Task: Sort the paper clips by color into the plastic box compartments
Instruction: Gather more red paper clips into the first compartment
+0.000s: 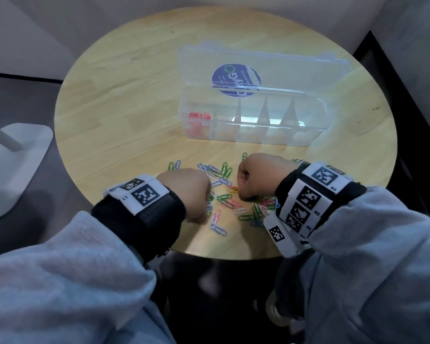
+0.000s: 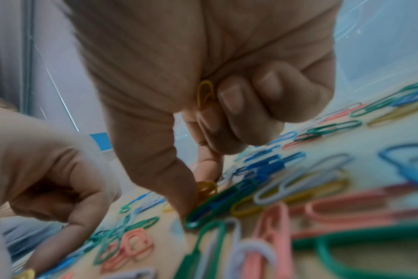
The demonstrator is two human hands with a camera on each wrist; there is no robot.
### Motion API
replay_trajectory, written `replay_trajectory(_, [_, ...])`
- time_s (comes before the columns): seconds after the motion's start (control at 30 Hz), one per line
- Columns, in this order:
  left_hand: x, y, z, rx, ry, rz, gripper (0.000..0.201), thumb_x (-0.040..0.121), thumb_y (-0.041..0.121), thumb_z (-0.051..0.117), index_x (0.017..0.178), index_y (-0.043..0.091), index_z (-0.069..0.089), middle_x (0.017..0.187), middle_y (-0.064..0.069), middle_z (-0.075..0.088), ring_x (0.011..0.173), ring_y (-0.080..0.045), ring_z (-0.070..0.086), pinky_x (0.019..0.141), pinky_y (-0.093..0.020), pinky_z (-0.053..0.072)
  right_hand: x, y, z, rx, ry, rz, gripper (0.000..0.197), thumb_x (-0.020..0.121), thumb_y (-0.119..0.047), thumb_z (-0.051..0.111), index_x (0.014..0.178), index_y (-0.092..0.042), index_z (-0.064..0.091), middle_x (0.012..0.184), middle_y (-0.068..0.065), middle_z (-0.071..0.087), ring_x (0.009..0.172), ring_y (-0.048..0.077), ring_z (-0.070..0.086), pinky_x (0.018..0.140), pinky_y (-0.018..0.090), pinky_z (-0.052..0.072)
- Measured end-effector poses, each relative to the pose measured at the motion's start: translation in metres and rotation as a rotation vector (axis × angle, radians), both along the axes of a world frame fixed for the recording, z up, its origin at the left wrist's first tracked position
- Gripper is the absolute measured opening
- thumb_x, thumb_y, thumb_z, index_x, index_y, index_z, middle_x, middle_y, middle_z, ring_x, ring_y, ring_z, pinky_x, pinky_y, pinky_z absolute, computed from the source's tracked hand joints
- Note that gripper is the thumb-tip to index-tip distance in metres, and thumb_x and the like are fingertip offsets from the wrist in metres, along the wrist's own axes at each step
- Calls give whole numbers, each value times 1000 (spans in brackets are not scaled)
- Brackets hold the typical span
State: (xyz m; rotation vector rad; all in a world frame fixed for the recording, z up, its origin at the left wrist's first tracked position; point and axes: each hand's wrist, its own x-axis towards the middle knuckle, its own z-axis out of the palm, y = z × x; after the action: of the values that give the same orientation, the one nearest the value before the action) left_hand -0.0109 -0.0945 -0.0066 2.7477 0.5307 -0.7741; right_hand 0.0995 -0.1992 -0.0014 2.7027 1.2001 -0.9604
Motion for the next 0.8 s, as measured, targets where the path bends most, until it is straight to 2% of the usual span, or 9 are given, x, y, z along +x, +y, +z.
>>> replay_trajectory(0.1, [0,0,-1,-5,-27,3,16,70,22,71,67,21,56,70,6,56,65,-14,53,51,-19,30,0,0,-1,-10,13,-5,4,71,-13,65,75,-15,65,67,-1,60,63,18,54,54,21,43])
replay_trajectory(0.23, [0,11,0,-137,-33,53,11,70,21,70,70,23,59,59,7,52,53,-7,46,50,-19,31,5,-4,0,21,39,-22,2,75,-14,68,77,-15,67,62,-3,57,65,17,55,62,24,47])
replay_trajectory(0.33, [1,22,3,-188,-96,122,15,69,17,71,72,22,57,58,6,50,52,-9,45,49,-21,31,14,-9,6,110,95,-85,6,77,-17,70,73,-16,66,58,-8,53,58,10,50,57,20,40])
replay_trajectory(0.4, [1,28,5,-176,-129,121,16,69,16,69,70,23,54,59,6,49,52,-10,45,50,-23,31,20,-13,9,149,124,-113,13,77,-19,71,67,-18,64,58,-9,53,56,5,45,57,20,37])
replay_trajectory(0.5, [1,25,8,-176,-77,69,12,68,19,71,71,23,60,54,6,49,50,-9,45,49,-22,31,25,-15,12,142,181,-154,23,79,-23,70,59,-22,57,56,-8,49,53,7,42,53,21,36])
replay_trajectory(0.57, [1,18,7,-151,-38,15,11,71,22,72,74,24,62,56,7,49,51,-5,44,49,-22,29,25,-14,11,134,247,-211,26,81,-21,67,59,-21,53,54,-3,45,50,13,39,51,22,36])
replay_trajectory(0.67, [1,12,3,-101,-28,-1,13,71,29,73,77,26,62,62,9,49,56,-4,45,53,-22,31,24,-12,8,229,450,-351,31,84,-10,59,55,-16,50,49,1,43,50,19,37,49,25,33])
replay_trajectory(0.73, [1,11,1,-99,-17,0,13,71,30,73,76,26,62,62,9,50,56,-4,46,52,-22,31,24,-11,6,312,569,-433,29,86,-4,53,59,-13,50,47,0,45,47,16,41,44,23,32])
replay_trajectory(0.8, [2,11,0,-111,-9,-2,12,73,29,72,76,25,61,60,9,50,55,-3,45,50,-21,29,23,-10,6,371,651,-474,24,86,-1,52,65,-11,50,56,3,46,43,10,46,40,19,33])
